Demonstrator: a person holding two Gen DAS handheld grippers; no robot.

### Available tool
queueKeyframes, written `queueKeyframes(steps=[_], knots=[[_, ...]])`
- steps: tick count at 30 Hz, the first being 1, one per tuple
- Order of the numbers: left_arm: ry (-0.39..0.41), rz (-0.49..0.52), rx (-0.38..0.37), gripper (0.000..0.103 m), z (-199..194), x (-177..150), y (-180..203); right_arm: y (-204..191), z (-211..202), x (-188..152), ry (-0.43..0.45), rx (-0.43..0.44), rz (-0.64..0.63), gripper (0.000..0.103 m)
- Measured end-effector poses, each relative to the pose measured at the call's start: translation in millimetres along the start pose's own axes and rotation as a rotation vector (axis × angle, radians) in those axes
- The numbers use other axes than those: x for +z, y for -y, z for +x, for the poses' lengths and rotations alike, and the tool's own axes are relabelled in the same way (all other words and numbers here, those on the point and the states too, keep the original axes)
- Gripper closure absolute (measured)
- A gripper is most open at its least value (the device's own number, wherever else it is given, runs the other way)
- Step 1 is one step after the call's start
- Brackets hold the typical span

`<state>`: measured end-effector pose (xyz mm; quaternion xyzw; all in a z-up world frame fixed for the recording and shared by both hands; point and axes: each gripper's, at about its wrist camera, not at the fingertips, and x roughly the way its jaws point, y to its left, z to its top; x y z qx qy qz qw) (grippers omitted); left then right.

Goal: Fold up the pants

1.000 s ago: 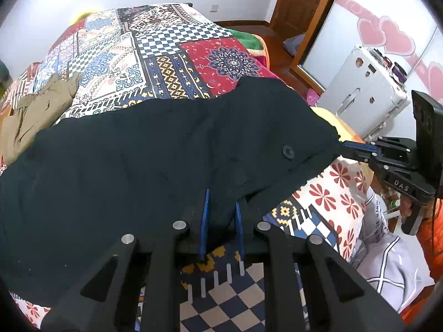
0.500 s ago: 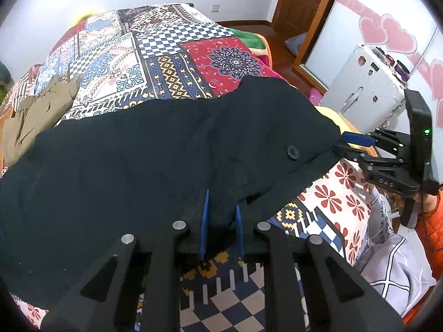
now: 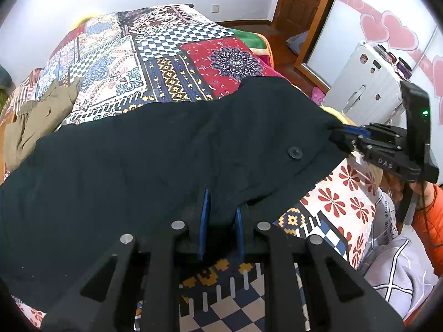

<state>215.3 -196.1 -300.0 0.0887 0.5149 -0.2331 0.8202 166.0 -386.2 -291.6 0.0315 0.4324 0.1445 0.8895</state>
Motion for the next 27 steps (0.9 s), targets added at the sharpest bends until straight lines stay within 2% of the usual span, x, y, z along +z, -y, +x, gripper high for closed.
queueKeyframes(steps=[4,9,14,17,19,24,27], knots=[[0.003,0.014,0.014,0.086,-2.1,0.1,2.2,-7.5,-17.5,-1.5,0.038,-0.020,-0.029,0.090],[0.011,0.026,0.009,0.086,-7.3,-4.1,5.8,-3.3,-28.8,-5.4,0.037,-0.032,-0.023,0.090],[0.009,0.063,0.030,0.086,-7.4,-10.8,12.7,-8.4,-15.7,-12.9,-0.025,-0.069,-0.072,0.089],[0.007,0.085,0.026,0.085,-12.4,-14.1,15.9,-5.9,-10.9,-17.1,-0.060,-0.084,-0.067,0.085],[0.005,0.093,0.021,0.083,-16.6,-16.4,16.5,-1.2,-15.0,-17.5,-0.059,-0.088,-0.045,0.079],[0.016,0.057,-0.039,0.082,-34.2,-17.5,10.3,4.2,-33.4,-10.8,-0.048,-0.097,-0.014,0.077],[0.057,0.018,-0.062,0.076,-50.4,-13.1,2.1,1.5,-46.1,-2.3,-0.011,-0.099,-0.012,0.073]])
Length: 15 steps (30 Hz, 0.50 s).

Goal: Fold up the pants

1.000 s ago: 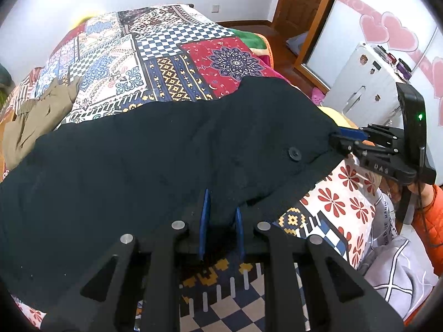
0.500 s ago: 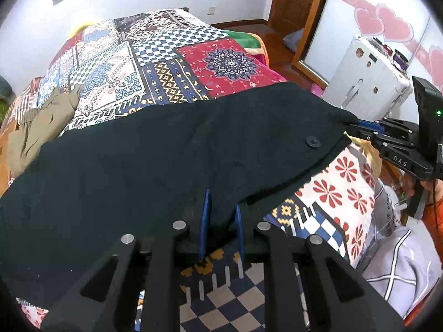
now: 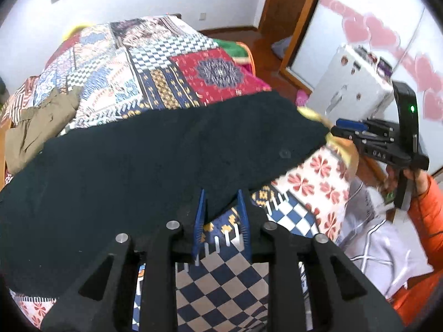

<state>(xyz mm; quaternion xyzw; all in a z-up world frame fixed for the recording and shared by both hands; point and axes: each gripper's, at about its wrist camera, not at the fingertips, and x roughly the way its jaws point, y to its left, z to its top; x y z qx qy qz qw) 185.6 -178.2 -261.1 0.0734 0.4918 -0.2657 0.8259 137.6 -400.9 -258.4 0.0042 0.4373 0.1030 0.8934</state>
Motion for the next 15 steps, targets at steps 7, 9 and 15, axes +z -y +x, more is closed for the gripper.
queueKeyframes(steps=[7,9,15], knots=[[0.048,-0.068,0.053,0.064,-6.0,13.8,-22.1,-18.4,-1.5,20.3,0.074,0.060,-0.002,0.064],[0.029,-0.092,0.076,0.064,3.8,13.6,-31.0,-24.9,12.0,22.4,0.057,0.082,0.008,0.064],[-0.051,-0.139,0.103,0.062,41.6,-4.4,-47.2,-30.0,58.6,10.8,-0.047,0.073,0.021,0.064]])
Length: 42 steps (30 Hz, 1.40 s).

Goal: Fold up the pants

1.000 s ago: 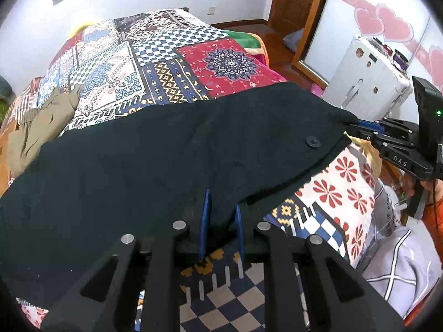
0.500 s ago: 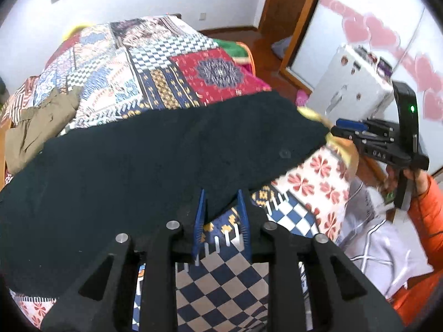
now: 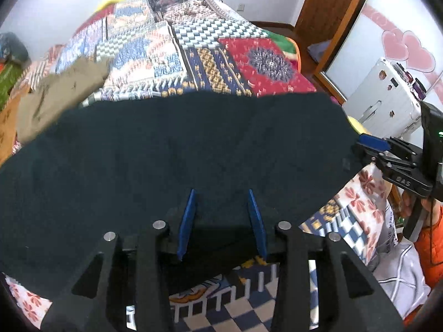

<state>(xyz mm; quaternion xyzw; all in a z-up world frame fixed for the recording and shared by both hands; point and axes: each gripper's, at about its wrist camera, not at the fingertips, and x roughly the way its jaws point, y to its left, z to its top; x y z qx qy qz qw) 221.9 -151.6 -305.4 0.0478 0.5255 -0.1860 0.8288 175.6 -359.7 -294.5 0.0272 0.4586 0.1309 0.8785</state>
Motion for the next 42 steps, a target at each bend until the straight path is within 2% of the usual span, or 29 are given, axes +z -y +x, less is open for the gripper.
queueKeyframes(steps=[1,4,12,15,19,22,26,30,34,42], knots=[[0.021,-0.002,0.006,0.057,-0.7,-2.4,-0.6,2.8,5.6,-4.0,-0.017,-0.003,0.005,0.064],[0.040,-0.004,0.018,0.054,1.0,-5.8,-0.2,10.9,6.5,-10.5,-0.017,0.003,0.020,0.064],[0.019,-0.009,0.004,0.053,-6.4,2.7,-1.5,12.2,-17.2,-10.7,-0.034,-0.045,0.027,0.064],[0.041,-0.001,0.005,0.053,-14.8,4.2,2.7,15.8,-30.2,-13.1,-0.028,-0.020,0.061,0.063],[0.066,0.022,-0.009,0.052,-22.7,9.6,14.5,16.1,-40.0,-23.5,-0.041,0.022,0.115,0.053],[0.074,0.041,-0.032,0.048,-22.1,16.6,26.1,14.6,-38.6,-32.2,-0.061,0.070,0.162,0.053],[0.065,0.083,-0.057,0.048,-12.8,24.2,48.6,15.6,-28.2,-41.2,-0.081,0.122,0.231,0.051],[0.048,0.125,-0.043,0.048,2.3,24.1,64.9,16.8,-19.8,-41.8,-0.075,0.158,0.273,0.040],[0.004,0.105,-0.052,0.048,20.4,20.1,65.1,17.2,-9.4,-38.7,-0.075,0.173,0.280,0.039],[0.008,0.113,-0.041,0.047,25.7,18.1,65.5,27.4,-6.5,-31.9,-0.033,0.225,0.364,0.033]])
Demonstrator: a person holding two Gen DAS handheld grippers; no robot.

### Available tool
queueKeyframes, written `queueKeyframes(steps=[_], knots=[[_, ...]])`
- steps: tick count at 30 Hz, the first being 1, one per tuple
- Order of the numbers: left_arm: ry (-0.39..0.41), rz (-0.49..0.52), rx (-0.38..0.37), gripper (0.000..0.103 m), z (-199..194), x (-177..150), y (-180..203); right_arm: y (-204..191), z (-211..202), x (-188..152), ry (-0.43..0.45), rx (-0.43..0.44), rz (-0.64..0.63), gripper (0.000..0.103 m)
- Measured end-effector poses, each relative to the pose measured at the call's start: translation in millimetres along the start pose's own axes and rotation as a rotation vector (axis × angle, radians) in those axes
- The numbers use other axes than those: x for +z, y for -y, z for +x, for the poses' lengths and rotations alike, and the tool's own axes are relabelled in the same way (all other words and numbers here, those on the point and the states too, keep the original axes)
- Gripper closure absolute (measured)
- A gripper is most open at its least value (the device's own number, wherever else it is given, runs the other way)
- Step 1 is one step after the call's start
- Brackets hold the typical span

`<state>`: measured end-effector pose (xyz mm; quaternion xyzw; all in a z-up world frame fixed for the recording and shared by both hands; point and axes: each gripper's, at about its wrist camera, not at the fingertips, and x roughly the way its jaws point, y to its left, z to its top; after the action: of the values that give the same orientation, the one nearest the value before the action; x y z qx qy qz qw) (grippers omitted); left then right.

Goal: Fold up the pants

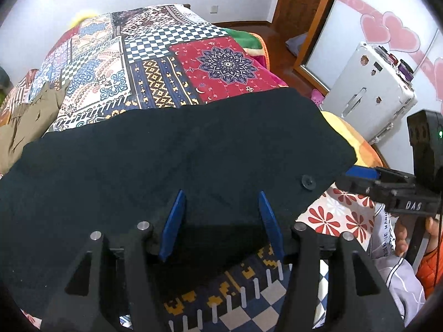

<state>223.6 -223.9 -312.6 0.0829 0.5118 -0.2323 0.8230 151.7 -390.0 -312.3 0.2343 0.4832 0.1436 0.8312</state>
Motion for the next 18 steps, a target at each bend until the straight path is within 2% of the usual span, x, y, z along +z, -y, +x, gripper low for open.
queueKeyframes(steps=[5,14,16,18], knots=[[0.007,0.002,0.001,0.047,1.2,-1.2,-0.8,1.4,-5.4,4.0,0.036,0.023,0.032,0.033],[0.013,0.013,0.013,0.047,1.5,-1.4,-0.1,8.5,-8.2,14.4,0.106,0.026,0.084,0.042],[0.014,0.015,0.015,0.047,0.9,-1.9,0.1,11.6,-7.7,16.5,0.121,0.020,0.097,0.050],[0.015,0.014,0.014,0.047,0.9,-1.8,-0.1,15.1,-5.6,18.1,0.128,0.011,0.110,0.067]])
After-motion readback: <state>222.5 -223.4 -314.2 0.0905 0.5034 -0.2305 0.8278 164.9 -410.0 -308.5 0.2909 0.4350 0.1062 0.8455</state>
